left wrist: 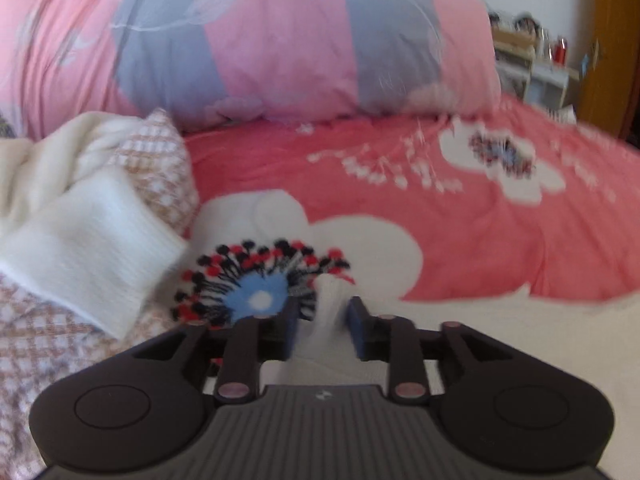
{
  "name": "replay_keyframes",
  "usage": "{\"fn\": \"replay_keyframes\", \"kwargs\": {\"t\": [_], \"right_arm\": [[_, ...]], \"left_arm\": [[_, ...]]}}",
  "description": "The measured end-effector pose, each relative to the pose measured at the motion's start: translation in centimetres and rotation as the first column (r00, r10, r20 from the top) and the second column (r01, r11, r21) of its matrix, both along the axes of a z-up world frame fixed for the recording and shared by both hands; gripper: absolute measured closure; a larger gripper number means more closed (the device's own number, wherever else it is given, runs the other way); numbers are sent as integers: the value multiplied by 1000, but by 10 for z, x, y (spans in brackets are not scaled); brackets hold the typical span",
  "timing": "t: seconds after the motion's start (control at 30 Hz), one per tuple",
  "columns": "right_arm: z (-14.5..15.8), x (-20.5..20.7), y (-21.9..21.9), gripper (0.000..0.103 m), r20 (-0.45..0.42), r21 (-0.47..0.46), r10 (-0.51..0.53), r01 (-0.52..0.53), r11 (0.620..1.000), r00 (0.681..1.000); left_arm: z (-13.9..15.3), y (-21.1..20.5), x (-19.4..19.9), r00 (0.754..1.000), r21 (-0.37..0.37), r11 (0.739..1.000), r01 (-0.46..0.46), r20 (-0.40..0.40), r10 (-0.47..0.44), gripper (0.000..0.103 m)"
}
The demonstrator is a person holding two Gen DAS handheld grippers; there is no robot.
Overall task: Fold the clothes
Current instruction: 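Lay the folded part down and open the right tool, then grasp the folded sweatshirt edge with the left tool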
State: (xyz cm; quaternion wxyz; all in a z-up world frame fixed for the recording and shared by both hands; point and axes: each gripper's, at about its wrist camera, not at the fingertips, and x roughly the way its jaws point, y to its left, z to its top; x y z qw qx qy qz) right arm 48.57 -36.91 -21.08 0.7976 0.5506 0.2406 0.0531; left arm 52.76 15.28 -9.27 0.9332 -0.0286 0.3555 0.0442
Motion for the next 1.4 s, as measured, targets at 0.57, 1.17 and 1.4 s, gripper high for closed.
{"fn": "replay_keyframes", "kwargs": {"t": [0.57, 1.17, 1.4], "right_arm": [[128, -199, 24, 23, -32, -296, 259, -257, 920, 965], [53, -246, 41, 12, -186, -120, 148, -171, 978, 971], [45, -203, 35, 11, -164, -100, 41, -57, 993, 986]], "left_arm": [[187, 109, -238, 998, -90, 996, -19, 50, 24, 30], [-44, 97, -215, 988, -732, 663, -154, -103, 115, 31], [-53, 89, -191, 984, -710, 685, -163, -63, 168, 64]]}}
